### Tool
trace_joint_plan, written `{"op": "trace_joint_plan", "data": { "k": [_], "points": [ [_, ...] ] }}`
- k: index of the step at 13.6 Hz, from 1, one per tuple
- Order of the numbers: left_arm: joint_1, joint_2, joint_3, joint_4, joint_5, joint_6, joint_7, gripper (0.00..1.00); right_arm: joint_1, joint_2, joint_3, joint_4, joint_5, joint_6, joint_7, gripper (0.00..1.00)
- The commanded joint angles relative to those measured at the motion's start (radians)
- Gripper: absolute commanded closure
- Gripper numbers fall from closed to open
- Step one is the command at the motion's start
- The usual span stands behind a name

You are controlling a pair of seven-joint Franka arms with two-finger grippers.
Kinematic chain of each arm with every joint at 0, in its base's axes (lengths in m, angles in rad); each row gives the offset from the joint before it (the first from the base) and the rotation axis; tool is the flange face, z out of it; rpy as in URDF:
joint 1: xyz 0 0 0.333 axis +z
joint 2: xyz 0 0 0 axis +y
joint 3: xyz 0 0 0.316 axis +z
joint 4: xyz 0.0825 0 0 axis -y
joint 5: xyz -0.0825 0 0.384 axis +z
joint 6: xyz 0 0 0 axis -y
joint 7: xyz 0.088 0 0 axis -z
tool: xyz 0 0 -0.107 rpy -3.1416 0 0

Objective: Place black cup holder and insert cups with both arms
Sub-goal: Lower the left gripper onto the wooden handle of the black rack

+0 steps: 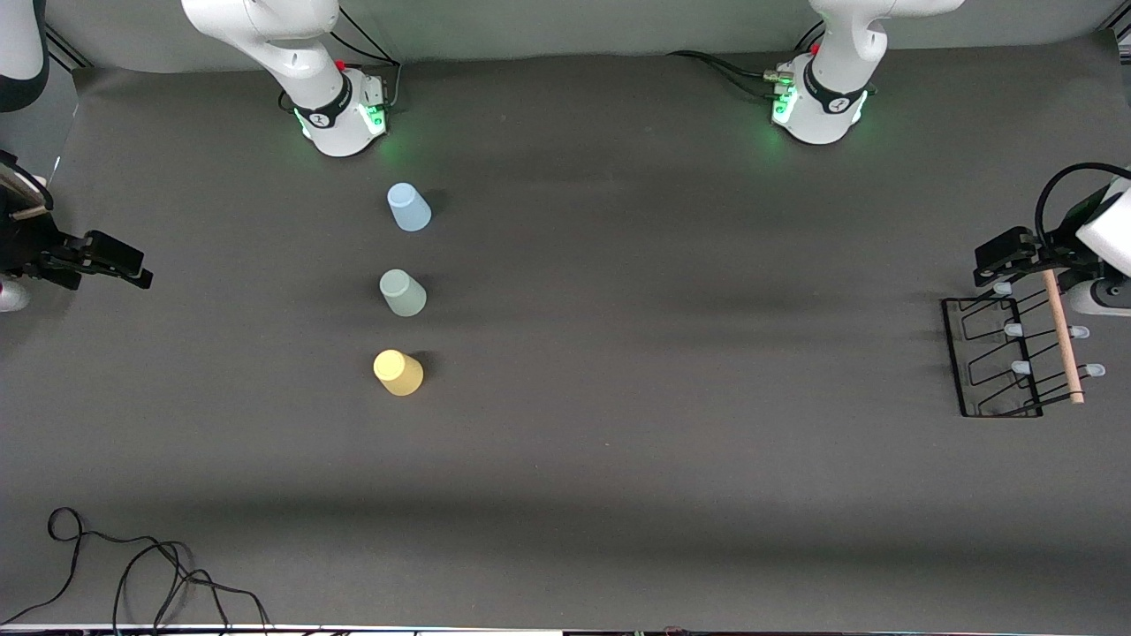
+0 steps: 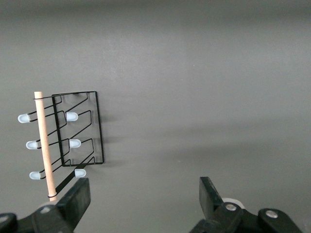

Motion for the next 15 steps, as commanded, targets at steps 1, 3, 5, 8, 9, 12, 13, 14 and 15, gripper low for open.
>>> {"op": "trace_joint_plan", "data": {
  "k": [1, 3, 5, 8, 9, 12, 13, 14, 15],
  "points": [
    [-0.013, -0.01, 0.009, 0.003, 0.017, -0.017, -0.008, 0.0, 0.001, 0.012, 0.003, 0.026, -0.014, -0.015, -0.013, 0.0],
    [-0.013, -0.01, 0.009, 0.003, 0.017, -0.018, -0.009, 0.0, 0.0, 0.012, 0.003, 0.025, -0.012, -0.015, -0.007, 0.0],
    [-0.013, -0.01, 0.009, 0.001, 0.017, -0.029, -0.011, 0.0, 0.0, 0.012, 0.003, 0.023, -0.014, -0.015, -0.022, 0.0],
    [-0.013, -0.01, 0.009, -0.003, 0.017, -0.029, -0.011, 0.0, 0.001, 0.014, 0.003, 0.02, -0.012, -0.015, -0.021, 0.0],
    [-0.008, -0.01, 0.009, -0.006, 0.017, -0.029, -0.009, 0.0, 0.001, 0.014, 0.003, 0.019, -0.012, -0.015, -0.019, 0.0],
    [0.039, -0.01, 0.009, -0.023, 0.019, -0.023, 0.014, 0.0, 0.001, 0.014, 0.003, 0.017, -0.012, -0.015, -0.021, 0.0],
    [0.055, -0.01, 0.01, -0.028, 0.019, -0.018, 0.034, 0.0, 0.003, 0.014, 0.003, 0.015, -0.012, -0.015, -0.021, 0.0],
    [0.088, -0.012, 0.01, -0.034, 0.019, -0.012, 0.07, 0.0, 0.003, 0.014, 0.003, 0.015, -0.012, -0.015, -0.022, 0.0],
    [0.125, -0.01, 0.01, -0.04, 0.019, -0.006, 0.107, 0.0, 0.003, 0.014, 0.003, 0.015, -0.012, -0.016, -0.021, 0.0]
  ]
}}
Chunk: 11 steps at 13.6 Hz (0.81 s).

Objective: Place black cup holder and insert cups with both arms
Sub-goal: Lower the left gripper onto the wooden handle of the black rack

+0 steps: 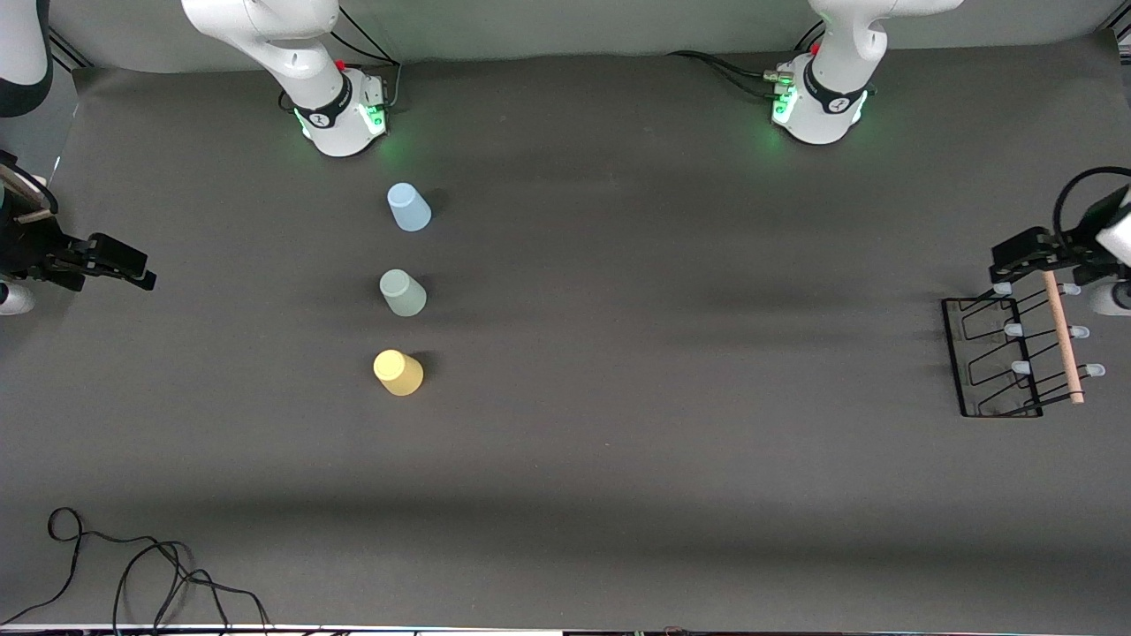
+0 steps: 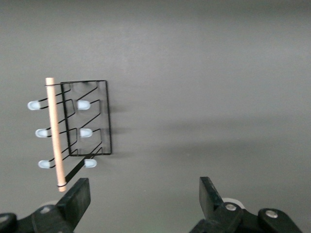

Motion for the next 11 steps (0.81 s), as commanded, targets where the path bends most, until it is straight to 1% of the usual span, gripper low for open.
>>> {"op": "trace_joint_plan", "data": {
  "k": [1, 5, 6, 8, 11],
  "points": [
    [0.103, -0.01, -0.002, -0.028, 0.01, 0.021, 0.115, 0.0, 0.002, 0.006, 0.0, 0.015, -0.012, -0.015, -0.022, 0.0],
    [0.281, -0.009, -0.002, -0.092, 0.001, 0.084, 0.306, 0.0, 0.002, 0.006, 0.002, 0.015, -0.012, -0.027, -0.021, 0.0],
    [0.309, -0.009, -0.002, -0.11, 0.001, 0.107, 0.335, 0.0, 0.002, 0.006, 0.002, 0.015, -0.012, -0.027, -0.021, 0.0],
    [0.355, -0.006, -0.002, -0.137, -0.003, 0.141, 0.384, 0.0, 0.002, 0.006, 0.002, 0.015, -0.012, -0.027, -0.021, 0.0],
    [0.372, -0.005, -0.002, -0.169, -0.006, 0.17, 0.404, 0.0, 0.002, 0.006, 0.002, 0.015, -0.012, -0.028, -0.021, 0.0]
  ]
}}
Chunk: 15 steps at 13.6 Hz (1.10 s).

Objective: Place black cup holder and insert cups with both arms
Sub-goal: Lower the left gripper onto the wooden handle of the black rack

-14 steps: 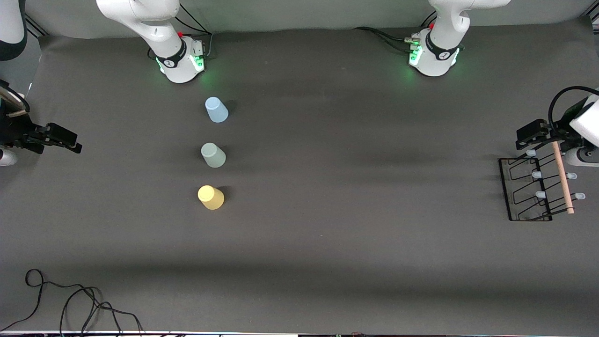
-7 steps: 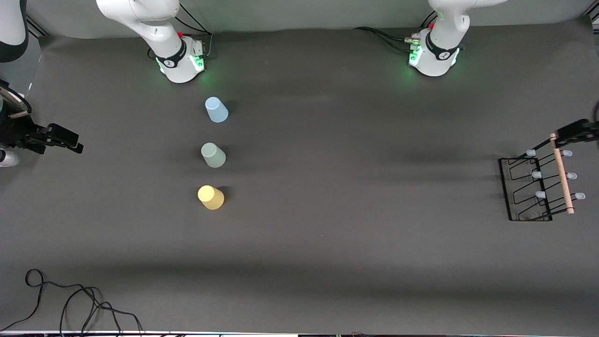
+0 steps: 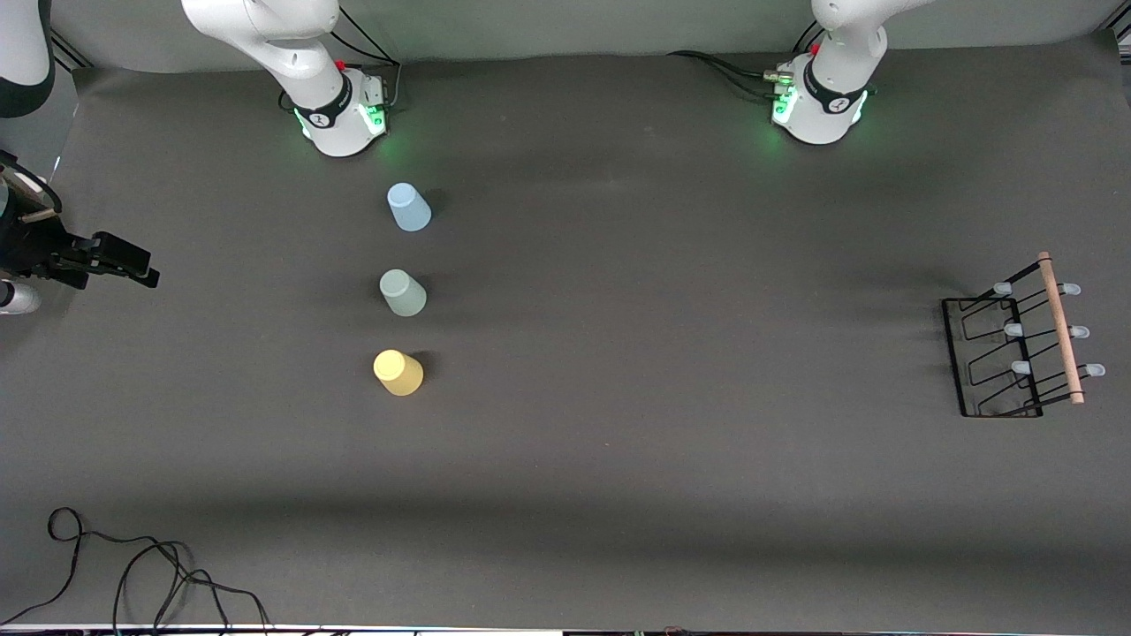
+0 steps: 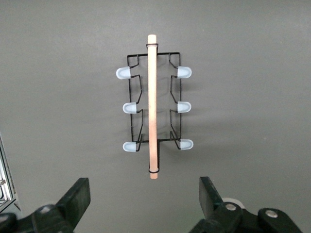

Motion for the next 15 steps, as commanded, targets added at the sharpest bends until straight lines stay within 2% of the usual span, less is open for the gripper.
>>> {"op": "trace_joint_plan", "data": {
  "k": [1, 6, 15],
  "points": [
    [0.007, -0.011, -0.012, -0.042, -0.01, 0.025, 0.02, 0.0, 0.002, 0.006, 0.0, 0.016, -0.012, -0.014, -0.02, 0.0],
    [0.001, -0.005, -0.013, -0.161, -0.016, 0.146, 0.02, 0.0, 0.002, 0.006, 0.0, 0.016, -0.012, -0.014, -0.021, 0.0],
    [0.005, 0.136, -0.013, -0.168, -0.016, 0.259, 0.02, 0.0, 0.002, 0.006, 0.0, 0.016, -0.012, -0.02, -0.022, 0.0]
  ]
}}
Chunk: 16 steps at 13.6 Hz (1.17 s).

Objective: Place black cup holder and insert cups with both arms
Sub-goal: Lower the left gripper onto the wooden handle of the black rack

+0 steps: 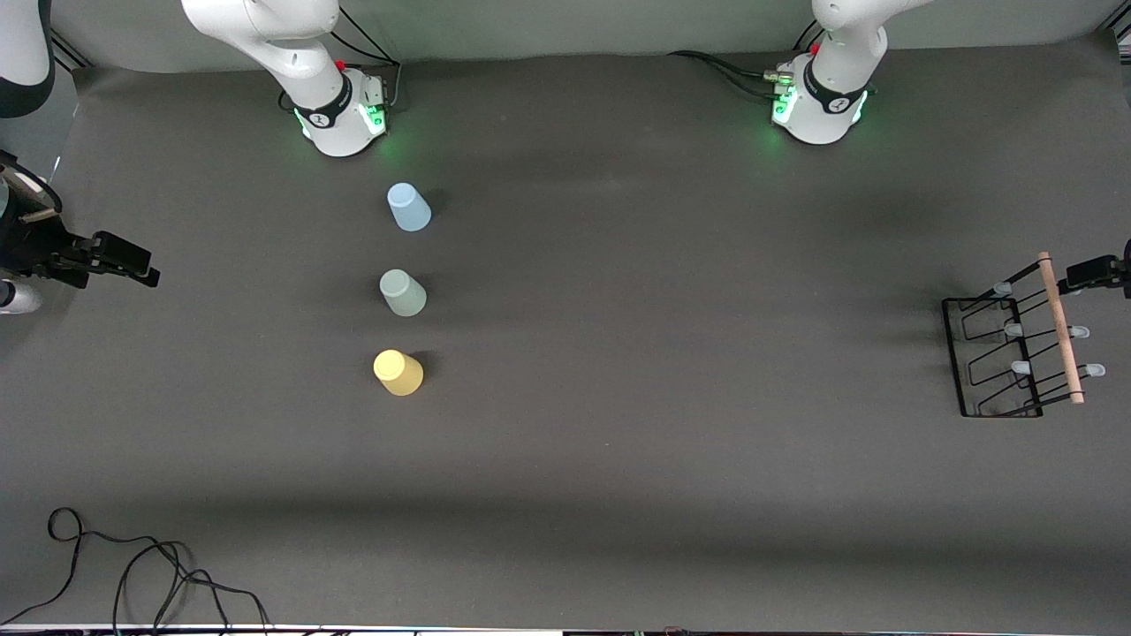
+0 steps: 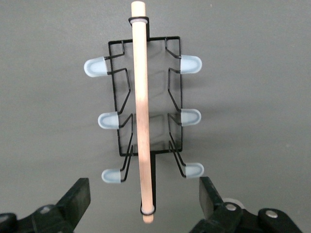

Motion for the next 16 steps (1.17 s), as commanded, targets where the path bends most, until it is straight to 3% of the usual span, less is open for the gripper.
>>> {"op": "trace_joint_plan", "data": {
  "k": [1, 8, 10, 11, 12, 14, 15, 16],
  "points": [
    [0.004, 0.042, 0.0, -0.006, -0.011, 0.056, 0.017, 0.01, 0.002, 0.006, 0.0, 0.016, -0.012, -0.017, -0.022, 0.0],
    [0.002, 0.108, 0.0, -0.009, -0.011, 0.143, 0.015, 0.01, 0.002, 0.006, 0.0, 0.016, -0.012, -0.017, -0.022, 0.0],
    [-0.005, 0.108, -0.001, -0.009, -0.013, 0.146, 0.012, 0.07, 0.0, 0.006, 0.0, 0.016, -0.012, -0.017, -0.022, 0.0],
    [-0.005, 0.107, -0.001, -0.007, -0.014, 0.146, 0.011, 0.17, 0.002, 0.006, 0.0, 0.016, -0.012, -0.017, -0.022, 0.0],
    [-0.007, 0.105, -0.001, -0.007, -0.014, 0.146, 0.011, 0.38, 0.0, 0.006, 0.0, 0.016, -0.012, -0.017, -0.022, 0.0],
    [-0.007, 0.104, -0.001, -0.007, -0.013, 0.146, 0.011, 0.93, 0.0, 0.006, 0.0, 0.016, -0.012, -0.017, -0.022, 0.0],
    [-0.009, 0.102, -0.003, -0.006, -0.013, 0.146, 0.011, 1.0, 0.0, 0.006, 0.0, 0.016, -0.012, -0.017, -0.022, 0.0],
    [-0.01, 0.102, -0.003, -0.004, -0.014, 0.146, 0.009, 1.0, 0.0, 0.006, 0.0, 0.016, -0.012, -0.017, -0.022, 0.0]
  ]
}}
